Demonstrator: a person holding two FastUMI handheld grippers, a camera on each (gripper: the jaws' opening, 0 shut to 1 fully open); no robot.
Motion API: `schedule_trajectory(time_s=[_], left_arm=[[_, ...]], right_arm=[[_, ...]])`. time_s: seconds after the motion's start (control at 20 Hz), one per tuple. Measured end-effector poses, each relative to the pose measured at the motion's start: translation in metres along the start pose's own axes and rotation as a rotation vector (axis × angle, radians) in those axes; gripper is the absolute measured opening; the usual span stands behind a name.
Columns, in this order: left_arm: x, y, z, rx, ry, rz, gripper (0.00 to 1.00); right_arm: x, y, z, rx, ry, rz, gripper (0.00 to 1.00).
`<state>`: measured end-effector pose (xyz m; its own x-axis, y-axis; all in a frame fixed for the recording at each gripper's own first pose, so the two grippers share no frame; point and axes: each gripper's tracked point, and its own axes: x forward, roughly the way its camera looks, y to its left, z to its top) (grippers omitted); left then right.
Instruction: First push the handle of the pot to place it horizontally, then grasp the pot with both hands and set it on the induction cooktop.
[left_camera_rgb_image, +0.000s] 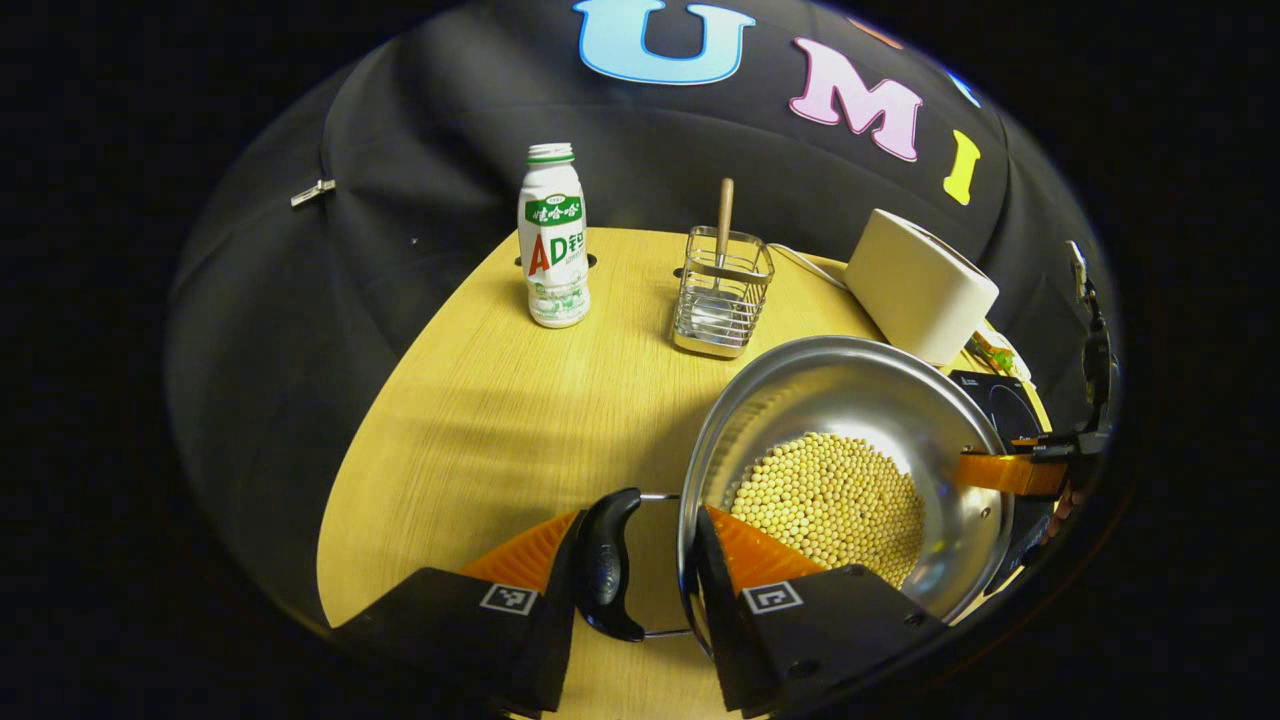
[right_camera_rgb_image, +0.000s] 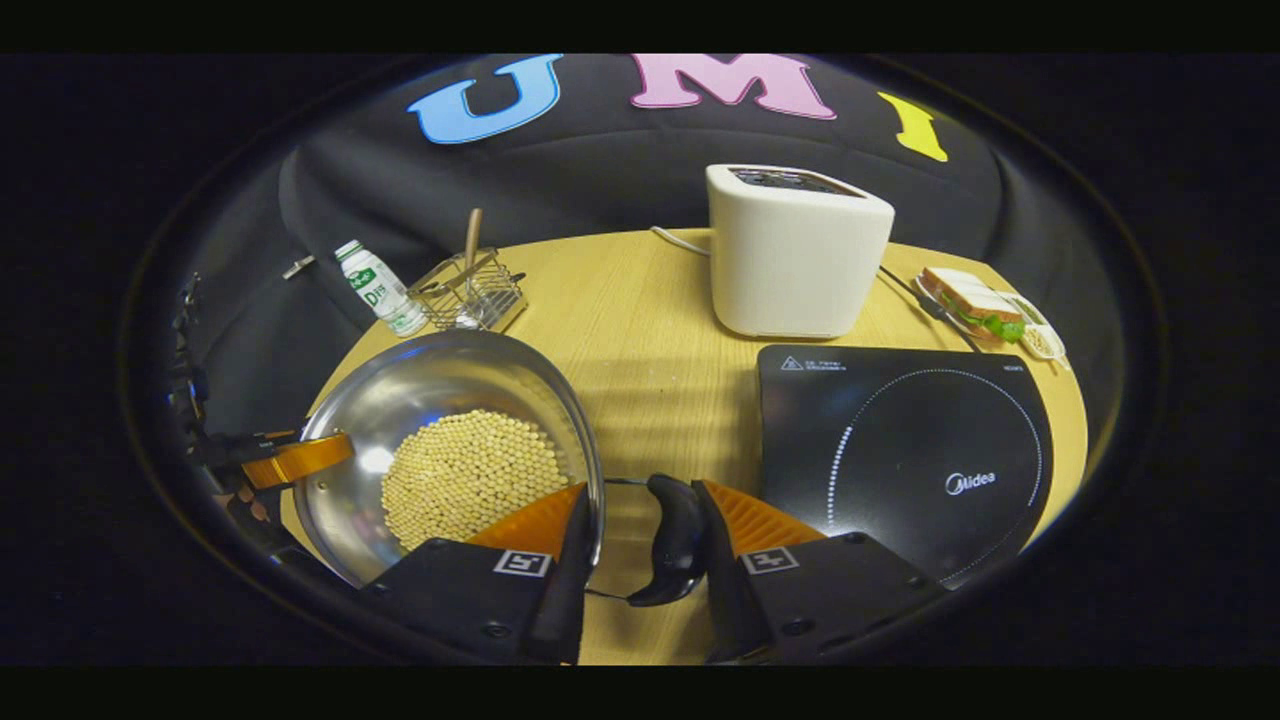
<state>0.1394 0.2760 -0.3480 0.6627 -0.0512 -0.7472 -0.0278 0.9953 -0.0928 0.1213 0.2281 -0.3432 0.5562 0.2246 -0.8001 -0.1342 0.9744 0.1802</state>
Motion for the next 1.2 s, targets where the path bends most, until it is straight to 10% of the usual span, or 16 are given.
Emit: schedule_trajectory(time_s=[1.2], left_arm=[[-0.044,-0.227,0.05,0.035,0.021,-0.113,0.59]], right_arm=[[-0.111,-0.205,0.047,0.042,-0.022,-0.064,0.53]])
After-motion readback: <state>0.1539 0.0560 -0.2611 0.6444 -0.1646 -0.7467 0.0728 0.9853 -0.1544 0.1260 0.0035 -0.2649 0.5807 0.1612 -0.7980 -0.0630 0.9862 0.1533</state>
